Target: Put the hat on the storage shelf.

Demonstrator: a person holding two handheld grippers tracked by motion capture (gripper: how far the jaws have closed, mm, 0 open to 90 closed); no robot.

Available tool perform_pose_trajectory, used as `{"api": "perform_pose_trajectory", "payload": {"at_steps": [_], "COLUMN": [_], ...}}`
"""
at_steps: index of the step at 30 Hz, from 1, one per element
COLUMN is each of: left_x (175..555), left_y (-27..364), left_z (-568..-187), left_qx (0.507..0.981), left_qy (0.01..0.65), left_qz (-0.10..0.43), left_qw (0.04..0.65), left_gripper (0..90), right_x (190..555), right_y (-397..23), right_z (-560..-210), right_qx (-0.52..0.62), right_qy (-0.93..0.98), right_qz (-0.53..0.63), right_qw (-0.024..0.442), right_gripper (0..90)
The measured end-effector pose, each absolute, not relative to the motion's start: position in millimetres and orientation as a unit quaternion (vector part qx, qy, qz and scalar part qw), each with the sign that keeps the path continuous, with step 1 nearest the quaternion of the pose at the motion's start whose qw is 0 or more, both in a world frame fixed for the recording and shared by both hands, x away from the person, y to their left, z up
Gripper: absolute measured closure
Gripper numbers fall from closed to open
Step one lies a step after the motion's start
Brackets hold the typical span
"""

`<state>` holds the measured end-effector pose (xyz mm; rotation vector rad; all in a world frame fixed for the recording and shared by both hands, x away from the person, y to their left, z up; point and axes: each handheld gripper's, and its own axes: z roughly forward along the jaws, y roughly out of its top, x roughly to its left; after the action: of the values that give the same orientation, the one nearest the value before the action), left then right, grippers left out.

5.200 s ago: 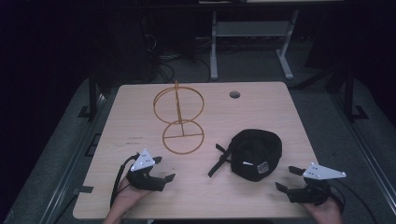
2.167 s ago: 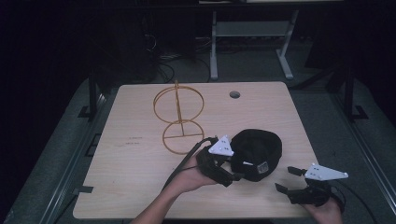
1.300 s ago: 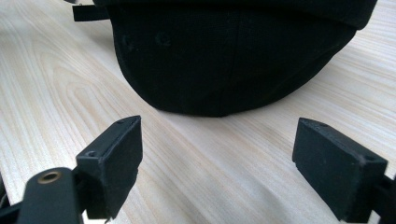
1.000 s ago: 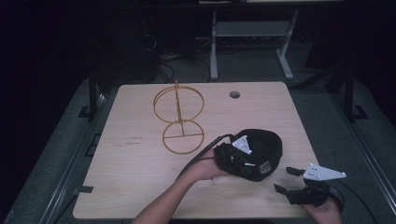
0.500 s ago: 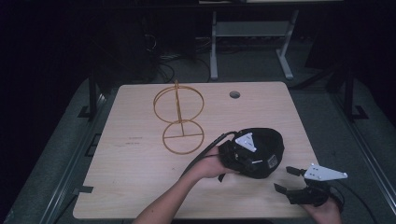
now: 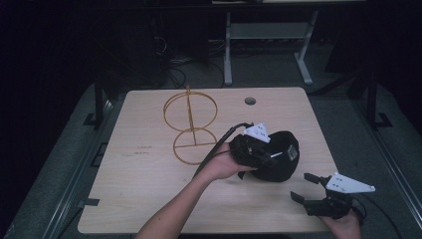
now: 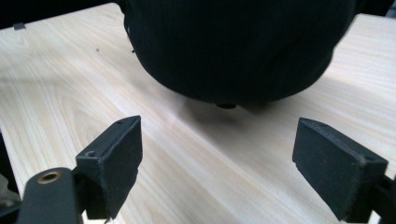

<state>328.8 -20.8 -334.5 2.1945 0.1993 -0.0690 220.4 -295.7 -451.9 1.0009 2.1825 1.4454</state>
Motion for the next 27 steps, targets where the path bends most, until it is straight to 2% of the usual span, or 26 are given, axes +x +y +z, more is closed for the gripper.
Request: {"api": "perform_pose_trajectory", "payload": {"at_steps": [7, 18, 27], "left_x": [334, 332, 325], "left_y": [-16, -15, -22], "left_z": [-309, -292, -280], "left_qx": [0.875, 0.869, 0.869], "left_qy": [0.092, 0.095, 0.069], "left_qz": [-0.028, -0.024, -0.021], "left_qw": [0.474, 0.485, 0.489], "left_gripper": [80.3, 80.3, 80.3], "right_x": [221, 226, 235], "right_y": [-290, -280, -272], "right_z": [-437, -410, -409], "right_qx": [0.339, 0.314, 0.312], "right_qy": [0.756, 0.728, 0.725], "right_qz": [0.531, 0.580, 0.581], "right_qw": [0.180, 0.187, 0.198], "right_gripper": [15.7, 16.6, 20.2]}}
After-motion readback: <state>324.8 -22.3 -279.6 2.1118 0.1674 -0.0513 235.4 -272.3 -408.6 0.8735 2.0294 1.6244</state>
